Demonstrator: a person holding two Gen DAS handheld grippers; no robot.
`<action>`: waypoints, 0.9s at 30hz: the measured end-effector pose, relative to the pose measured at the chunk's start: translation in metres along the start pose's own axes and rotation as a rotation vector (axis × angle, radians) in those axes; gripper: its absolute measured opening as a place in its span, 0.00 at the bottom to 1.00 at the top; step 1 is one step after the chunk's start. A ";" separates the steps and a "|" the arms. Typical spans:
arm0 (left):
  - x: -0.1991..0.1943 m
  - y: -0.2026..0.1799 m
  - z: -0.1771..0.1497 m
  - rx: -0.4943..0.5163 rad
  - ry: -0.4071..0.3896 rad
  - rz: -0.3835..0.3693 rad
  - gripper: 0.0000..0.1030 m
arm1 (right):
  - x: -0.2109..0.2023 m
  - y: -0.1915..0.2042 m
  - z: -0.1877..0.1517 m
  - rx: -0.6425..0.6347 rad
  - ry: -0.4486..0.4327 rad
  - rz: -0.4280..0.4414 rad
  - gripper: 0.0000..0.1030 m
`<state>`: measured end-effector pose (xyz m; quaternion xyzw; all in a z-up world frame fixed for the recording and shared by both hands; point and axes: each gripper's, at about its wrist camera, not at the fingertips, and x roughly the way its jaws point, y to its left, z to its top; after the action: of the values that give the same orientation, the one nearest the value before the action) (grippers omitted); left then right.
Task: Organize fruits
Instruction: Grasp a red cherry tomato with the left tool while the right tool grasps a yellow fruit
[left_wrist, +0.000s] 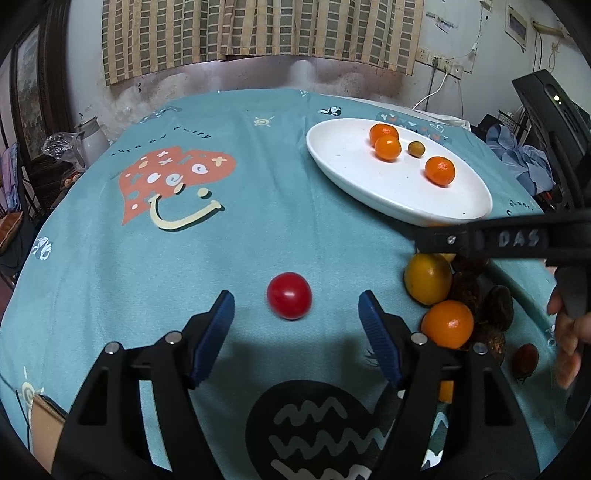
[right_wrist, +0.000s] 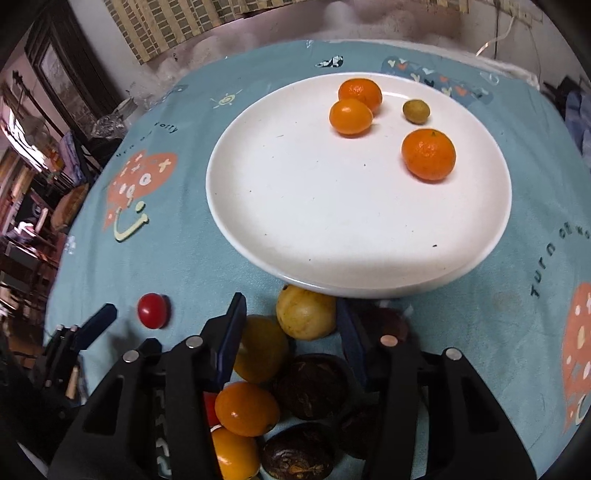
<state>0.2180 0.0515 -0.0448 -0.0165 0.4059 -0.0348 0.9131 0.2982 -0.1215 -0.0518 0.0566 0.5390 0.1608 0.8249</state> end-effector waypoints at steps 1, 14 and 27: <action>0.000 0.000 0.000 0.002 -0.001 0.000 0.69 | 0.000 -0.003 0.001 0.027 0.005 0.015 0.36; 0.007 -0.001 0.001 0.022 0.003 0.041 0.77 | 0.001 0.020 -0.015 -0.093 -0.092 -0.073 0.31; 0.017 0.000 0.000 0.061 0.008 0.018 0.26 | -0.047 -0.005 -0.044 -0.064 -0.217 0.094 0.30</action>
<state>0.2297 0.0507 -0.0575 0.0153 0.4084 -0.0390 0.9118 0.2423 -0.1452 -0.0300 0.0726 0.4378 0.2094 0.8714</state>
